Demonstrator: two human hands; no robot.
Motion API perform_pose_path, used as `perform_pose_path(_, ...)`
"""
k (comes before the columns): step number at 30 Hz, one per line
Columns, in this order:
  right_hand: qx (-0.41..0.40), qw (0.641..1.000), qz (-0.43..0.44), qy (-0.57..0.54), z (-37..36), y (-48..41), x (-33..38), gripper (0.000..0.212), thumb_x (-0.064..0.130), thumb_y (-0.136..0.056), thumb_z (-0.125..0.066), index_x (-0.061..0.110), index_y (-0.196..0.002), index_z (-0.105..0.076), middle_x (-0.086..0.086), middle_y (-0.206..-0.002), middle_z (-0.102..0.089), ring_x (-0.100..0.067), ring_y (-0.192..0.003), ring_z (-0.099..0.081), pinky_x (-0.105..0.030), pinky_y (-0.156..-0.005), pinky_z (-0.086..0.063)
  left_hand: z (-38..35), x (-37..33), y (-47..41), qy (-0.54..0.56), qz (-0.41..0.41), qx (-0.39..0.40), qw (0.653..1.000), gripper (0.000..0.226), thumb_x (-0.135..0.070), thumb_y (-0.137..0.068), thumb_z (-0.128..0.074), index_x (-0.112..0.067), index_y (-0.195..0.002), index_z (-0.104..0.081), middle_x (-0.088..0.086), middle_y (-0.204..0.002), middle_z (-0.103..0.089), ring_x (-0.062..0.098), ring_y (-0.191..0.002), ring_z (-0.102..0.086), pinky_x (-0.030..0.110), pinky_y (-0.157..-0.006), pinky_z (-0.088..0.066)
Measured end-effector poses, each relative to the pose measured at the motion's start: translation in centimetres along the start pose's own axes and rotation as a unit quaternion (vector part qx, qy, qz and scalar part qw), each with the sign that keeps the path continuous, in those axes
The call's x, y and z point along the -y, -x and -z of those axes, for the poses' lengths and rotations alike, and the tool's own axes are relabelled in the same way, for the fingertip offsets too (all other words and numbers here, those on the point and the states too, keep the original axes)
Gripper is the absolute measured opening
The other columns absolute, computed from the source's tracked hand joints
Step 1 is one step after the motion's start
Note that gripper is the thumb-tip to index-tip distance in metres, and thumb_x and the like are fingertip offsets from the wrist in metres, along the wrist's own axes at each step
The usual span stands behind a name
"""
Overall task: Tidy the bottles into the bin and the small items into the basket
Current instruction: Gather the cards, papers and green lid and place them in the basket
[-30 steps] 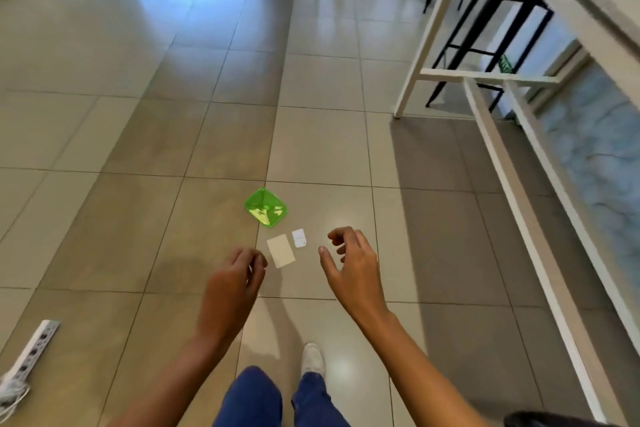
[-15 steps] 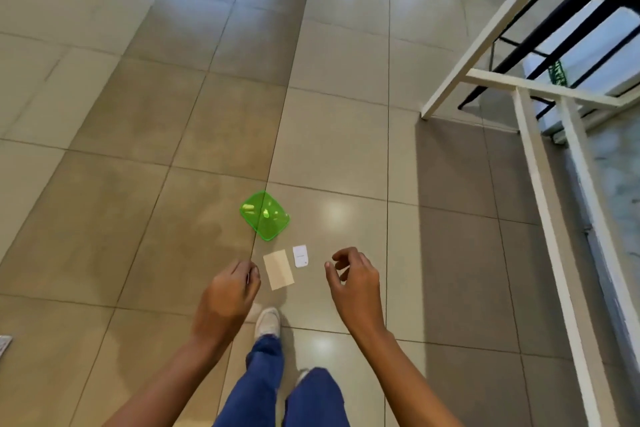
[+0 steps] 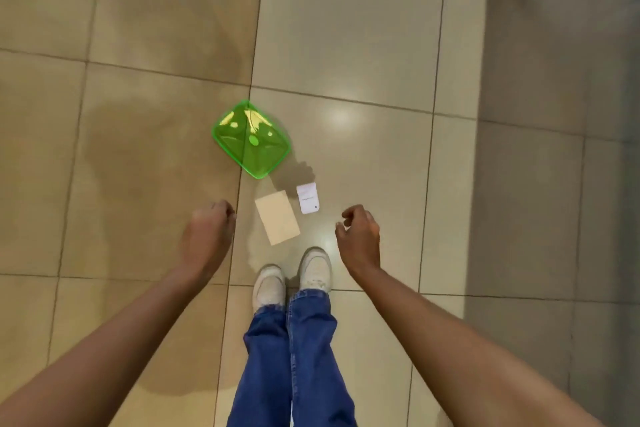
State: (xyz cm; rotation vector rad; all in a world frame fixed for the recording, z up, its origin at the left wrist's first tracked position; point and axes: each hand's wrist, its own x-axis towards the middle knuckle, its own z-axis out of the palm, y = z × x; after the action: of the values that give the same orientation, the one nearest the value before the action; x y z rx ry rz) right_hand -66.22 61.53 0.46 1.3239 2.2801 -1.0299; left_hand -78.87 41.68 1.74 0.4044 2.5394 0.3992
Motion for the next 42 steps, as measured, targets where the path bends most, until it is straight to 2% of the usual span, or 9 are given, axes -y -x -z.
perform_pose_path(4,0.040,0.998,-0.002,0.058,-7.2,-7.4,-3.4,0.026,0.009,-0.088,-0.060,0.004,-0.112,-0.051,-0.014,-0.115,-0.055,-0.029,-0.107,-0.052,-0.036,-0.087,-0.044,-7.5,2.9,-6.2,0.004,-0.004,0.038,0.999,0.014,-0.012,-0.087,-0.060,0.000,-0.094,-0.063,0.021,-0.093,-0.062,0.039,-0.084,-0.059,0.045,-0.071,-0.050)
perform_pose_path(8,0.048,0.992,-0.007,0.113,-14.4,-13.6,-6.2,0.036,0.014,-0.090,-0.061,0.002,-0.121,-0.046,-0.015,-0.124,-0.050,-0.031,-0.116,-0.049,-0.035,-0.090,-0.043,-15.2,5.5,-11.3,-0.028,-0.018,0.068,0.997,0.024,-0.012,-0.086,-0.062,-0.003,-0.109,-0.058,0.018,-0.112,-0.057,0.039,-0.097,-0.056,0.045,-0.077,-0.048)
perform_pose_path(14,-0.010,0.989,-0.032,0.145,-22.4,-19.2,-8.3,0.065,0.034,-0.083,-0.071,0.002,-0.129,-0.038,-0.014,-0.129,-0.043,-0.028,-0.117,-0.044,-0.030,-0.094,-0.040,-23.7,6.9,-17.0,-0.045,-0.020,0.006,0.999,0.052,-0.013,-0.086,-0.061,-0.004,-0.132,-0.038,0.023,-0.123,-0.048,0.041,-0.109,-0.047,0.050,-0.084,-0.045)
perform_pose_path(19,-0.038,0.988,-0.037,0.143,-25.2,-20.6,-9.4,0.071,0.033,-0.078,-0.075,0.000,-0.128,-0.037,-0.014,-0.126,-0.048,-0.028,-0.116,-0.044,-0.032,-0.090,-0.043,-26.7,7.7,-20.3,-0.166,-0.059,-0.036,0.984,0.041,-0.010,-0.083,-0.056,-0.002,-0.122,-0.047,0.025,-0.116,-0.052,0.039,-0.107,-0.048,0.046,-0.091,-0.034)
perform_pose_path(24,-0.020,0.997,-0.029,0.075,-24.8,-20.7,-9.8,0.050,0.018,-0.082,-0.073,0.003,-0.119,-0.043,-0.015,-0.115,-0.061,-0.033,-0.110,-0.055,-0.039,-0.077,-0.048,-26.4,8.6,-21.0,-0.224,-0.050,-0.058,0.972,0.021,0.002,-0.086,-0.042,0.006,-0.102,-0.054,0.032,-0.103,-0.059,0.043,-0.100,-0.052,0.047,-0.100,-0.029)
perform_pose_path(27,-0.018,0.998,-0.040,0.042,-23.0,-19.6,-10.0,0.037,0.012,-0.084,-0.069,0.003,-0.114,-0.048,-0.016,-0.108,-0.064,-0.033,-0.097,-0.061,-0.034,-0.067,-0.042,-25.0,8.3,-19.7,-0.233,-0.067,-0.048,0.969,0.021,0.001,-0.086,-0.042,0.006,-0.104,-0.054,0.030,-0.105,-0.055,0.042,-0.101,-0.051,0.047,-0.100,-0.027)
perform_pose_path(33,0.007,1.000,-0.018,-0.008,-17.2,-14.4,-9.6,0.016,0.014,-0.088,-0.064,0.002,-0.096,-0.056,-0.019,-0.097,-0.065,-0.033,-0.086,-0.060,-0.030,-0.064,-0.035,-20.1,5.8,-14.8,-0.208,-0.066,-0.046,0.975,0.018,-0.006,-0.090,-0.043,-0.002,-0.104,-0.054,0.023,-0.100,-0.059,0.036,-0.093,-0.055,0.045,-0.096,-0.027)
perform_pose_path(38,-0.012,0.999,0.030,-0.014,-10.0,-9.7,-7.2,0.011,0.016,-0.092,-0.060,0.005,-0.092,-0.059,-0.011,-0.091,-0.065,-0.024,-0.079,-0.056,-0.027,-0.063,-0.033,-12.8,2.2,-9.6,-0.128,-0.039,-0.021,0.991,0.013,-0.014,-0.091,-0.053,-0.007,-0.100,-0.060,0.016,-0.096,-0.065,0.031,-0.092,-0.060,0.044,-0.097,-0.023)
perform_pose_path(42,-0.037,0.997,0.063,-0.002,-3.7,-6.2,-4.0,0.012,0.018,-0.093,-0.058,0.006,-0.089,-0.060,-0.004,-0.083,-0.060,-0.016,-0.072,-0.047,-0.024,-0.061,-0.028,-5.7,-1.1,-5.0,-0.002,-0.024,-0.014,1.000,0.013,-0.010,-0.089,-0.058,-0.011,-0.099,-0.065,0.010,-0.099,-0.070,0.027,-0.095,-0.063,0.034,-0.078,-0.017)
